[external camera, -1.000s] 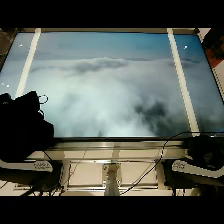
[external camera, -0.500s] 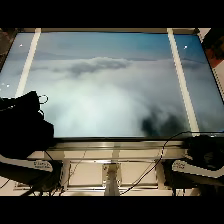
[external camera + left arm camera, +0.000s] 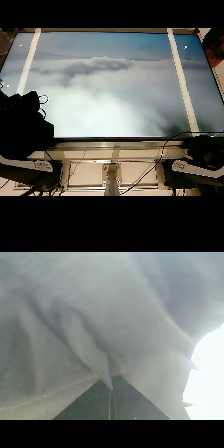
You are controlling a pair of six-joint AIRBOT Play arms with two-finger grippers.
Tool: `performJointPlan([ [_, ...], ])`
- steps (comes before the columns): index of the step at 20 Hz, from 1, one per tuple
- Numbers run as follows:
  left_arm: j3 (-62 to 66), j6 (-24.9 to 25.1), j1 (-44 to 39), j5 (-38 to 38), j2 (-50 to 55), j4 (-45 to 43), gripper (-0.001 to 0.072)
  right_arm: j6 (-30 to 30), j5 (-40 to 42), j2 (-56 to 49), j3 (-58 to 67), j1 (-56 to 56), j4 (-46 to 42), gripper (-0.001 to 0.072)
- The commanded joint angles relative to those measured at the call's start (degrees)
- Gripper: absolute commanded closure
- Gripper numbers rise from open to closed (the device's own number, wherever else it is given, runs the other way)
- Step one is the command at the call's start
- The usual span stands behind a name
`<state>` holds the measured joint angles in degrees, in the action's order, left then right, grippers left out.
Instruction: Fold the clothes and pants, and hang the long-sleeved shirts on hangers.
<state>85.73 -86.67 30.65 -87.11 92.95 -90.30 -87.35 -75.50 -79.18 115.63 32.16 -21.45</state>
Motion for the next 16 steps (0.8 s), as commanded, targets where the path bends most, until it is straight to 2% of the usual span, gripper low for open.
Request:
performJointPlan([
  [1, 0.1, 4.2, -3.5, 7.1, -4.9, 18.4, 0.0703, 0.0, 0.2, 0.0, 0.1, 0.0, 0.1, 0.0691],
  [3, 1.0, 7.5, -6.6, 12.8, -9.1, 33.3, 0.0704, 0.0, 0.9, 0.0, 0.1, 0.0, 0.1, 0.0691],
  [6, 8.8, 8.4, -14.3, 16.1, -13.7, 47.1, 0.0705, 0.0, 3.4, 0.0, 0.1, 0.0, 0.1, 0.0692],
  [9, 23.4, 7.8, -25.8, 20.6, -15.1, 50.5, 0.0706, 0.0, 5.1, 0.0, 0.1, 0.0, -1.5, 0.0692],
  [11, 33.0, 5.7, -34.5, 27.2, -14.9, 47.5, 0.0706, 0.0, 5.1, 0.0, 0.1, 0.0, -5.5, 0.0693],
  [13, 36.1, 3.0, -41.9, 36.2, -15.5, 46.4, 0.0706, 0.0, 6.2, 0.0, 0.1, 0.0, -11.6, 0.0692],
  [16, 36.0, 3.0, -51.7, 46.7, -15.1, 48.2, 0.0706, 0.0, 9.7, 0.0, 0.1, 0.0, -21.1, 0.0692],
])
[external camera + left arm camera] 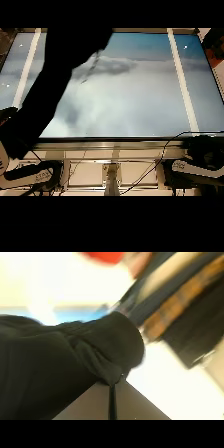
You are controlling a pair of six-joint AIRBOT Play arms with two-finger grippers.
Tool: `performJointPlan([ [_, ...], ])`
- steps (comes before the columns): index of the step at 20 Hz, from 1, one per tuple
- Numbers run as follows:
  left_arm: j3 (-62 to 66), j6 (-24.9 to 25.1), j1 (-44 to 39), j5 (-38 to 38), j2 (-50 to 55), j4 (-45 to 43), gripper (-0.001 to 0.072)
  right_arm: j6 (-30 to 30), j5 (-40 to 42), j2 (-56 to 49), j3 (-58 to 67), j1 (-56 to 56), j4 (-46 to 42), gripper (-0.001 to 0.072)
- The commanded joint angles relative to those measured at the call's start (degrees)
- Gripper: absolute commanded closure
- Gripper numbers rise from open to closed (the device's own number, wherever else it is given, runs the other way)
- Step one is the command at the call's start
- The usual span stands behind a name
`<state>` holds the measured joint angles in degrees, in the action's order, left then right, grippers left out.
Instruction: Fold the clothes and pants, and hang the long-sleeved shirts on hangers.
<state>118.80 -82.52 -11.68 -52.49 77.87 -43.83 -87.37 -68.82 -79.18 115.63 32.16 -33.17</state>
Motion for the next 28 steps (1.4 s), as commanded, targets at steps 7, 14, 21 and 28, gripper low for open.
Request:
performJointPlan([
  [7, -0.4, 3.4, -23.2, 19.7, 4.6, 1.8, 0.0705, 0.0, 5.9, -0.2, 0.1, 0.0, -25.6, 0.0692],
  [14, -8.8, 3.5, -23.0, 16.6, 14.7, -7.5, 0.0148, -0.7, 5.9, -2.1, 0.0, 0.0, -25.1, 0.0317],
  [21, -8.7, 3.5, -17.9, 2.6, 16.8, -23.7, 0.0608, -0.7, 0.7, -4.0, -0.8, -0.1, -24.9, 0.0267],
  [28, -9.4, 3.1, -8.9, -17.3, 16.7, -35.7, 0.0704, 8.6, -10.4, -6.2, -8.5, 0.0, -19.4, 0.0695],
])
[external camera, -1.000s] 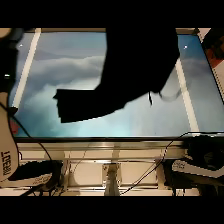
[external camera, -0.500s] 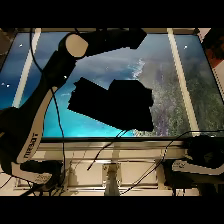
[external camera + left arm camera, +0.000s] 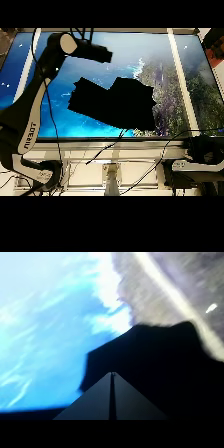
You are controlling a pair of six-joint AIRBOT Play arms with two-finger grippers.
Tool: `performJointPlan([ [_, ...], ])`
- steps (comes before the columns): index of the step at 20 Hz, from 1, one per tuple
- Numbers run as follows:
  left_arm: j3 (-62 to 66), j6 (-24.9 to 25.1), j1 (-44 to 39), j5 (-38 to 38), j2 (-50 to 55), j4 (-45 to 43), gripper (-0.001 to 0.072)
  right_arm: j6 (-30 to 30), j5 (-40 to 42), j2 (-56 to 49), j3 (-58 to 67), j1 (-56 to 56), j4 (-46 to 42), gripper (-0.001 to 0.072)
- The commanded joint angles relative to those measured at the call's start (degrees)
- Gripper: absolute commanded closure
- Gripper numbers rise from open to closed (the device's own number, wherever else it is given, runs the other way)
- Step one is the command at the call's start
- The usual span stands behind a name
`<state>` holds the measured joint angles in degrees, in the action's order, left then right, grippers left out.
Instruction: Fold the clothes and pants, and hang the long-sleeved shirts on hangers.
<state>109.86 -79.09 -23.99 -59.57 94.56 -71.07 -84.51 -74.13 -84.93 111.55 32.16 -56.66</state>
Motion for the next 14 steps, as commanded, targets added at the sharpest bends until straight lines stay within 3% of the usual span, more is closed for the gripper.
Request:
performJointPlan([
  [1, -1.2, -0.3, 4.9, -13.1, 0.0, -9.6, 0.0705, 8.1, -6.5, 0.0, -8.5, 0.0, 7.1, 0.0695],
  [5, -12.0, -1.9, 12.0, -15.3, -3.5, -9.2, 0.0704, 15.2, -7.8, 5.2, -32.5, 0.0, 14.5, 0.0696],
  [8, -26.9, -1.9, 16.7, -15.2, -9.4, -8.6, 0.0705, 21.2, -10.1, 11.1, -50.9, 0.0, 16.4, 0.0696],
  [11, -43.6, -1.9, 21.4, -12.9, -16.1, -7.2, 0.0705, 25.2, -10.3, 17.1, -67.1, 1.1, 18.4, 0.0696],
  [14, -58.6, -1.9, 27.2, -8.7, -22.6, -0.2, 0.0704, 27.3, -9.1, 22.3, -78.6, 4.7, 25.2, 0.0696],
])
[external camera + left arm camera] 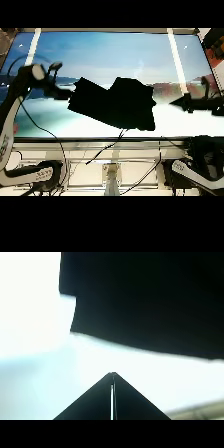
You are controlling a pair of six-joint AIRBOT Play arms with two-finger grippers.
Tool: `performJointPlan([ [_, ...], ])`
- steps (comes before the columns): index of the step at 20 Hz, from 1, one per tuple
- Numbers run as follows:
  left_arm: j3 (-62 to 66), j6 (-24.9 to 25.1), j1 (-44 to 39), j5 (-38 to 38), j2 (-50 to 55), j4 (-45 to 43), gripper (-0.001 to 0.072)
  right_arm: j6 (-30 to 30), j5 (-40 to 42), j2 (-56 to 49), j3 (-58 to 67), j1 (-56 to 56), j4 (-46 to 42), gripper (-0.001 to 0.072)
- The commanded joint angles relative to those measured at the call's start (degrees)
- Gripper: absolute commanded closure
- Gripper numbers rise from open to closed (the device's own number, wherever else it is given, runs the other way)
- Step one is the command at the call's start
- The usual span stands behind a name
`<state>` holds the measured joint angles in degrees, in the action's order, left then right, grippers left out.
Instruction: Fold the clothes and pants, and hang the long-sleeved shirts on hangers.
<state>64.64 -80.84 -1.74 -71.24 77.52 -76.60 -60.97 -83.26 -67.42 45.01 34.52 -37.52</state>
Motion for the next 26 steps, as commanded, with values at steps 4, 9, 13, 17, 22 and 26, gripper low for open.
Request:
performJointPlan([
  [4, -25.7, -0.1, 10.6, 6.4, -8.2, 15.7, 0.0703, 1.1, 2.4, 9.8, -21.4, 3.1, 5.7, 0.0695],
  [9, -28.1, -0.2, 10.6, 16.5, -8.0, 18.8, 0.0209, -3.3, 6.4, 10.2, -23.6, 1.3, 1.8, 0.0050],
  [13, -28.1, -0.1, 10.6, 24.8, -8.0, 26.1, 0.0208, -3.5, 7.0, 10.2, -23.3, 0.4, 2.0, 0.0003],
  [17, -28.1, -0.1, 10.6, 28.7, -7.1, 29.7, 0.0207, -3.5, 7.3, 10.3, -23.2, 0.4, 3.4, 0.0003],
  [22, -28.0, -0.1, 10.6, 29.9, -1.0, 36.0, 0.0209, -3.5, 6.5, 10.3, -21.7, 0.4, 4.3, 0.0005],
  [26, -27.8, 1.2, 10.6, 29.9, 1.5, 40.3, 0.0596, -3.5, 6.1, 10.3, -21.2, 0.4, 4.1, 0.0018],
])
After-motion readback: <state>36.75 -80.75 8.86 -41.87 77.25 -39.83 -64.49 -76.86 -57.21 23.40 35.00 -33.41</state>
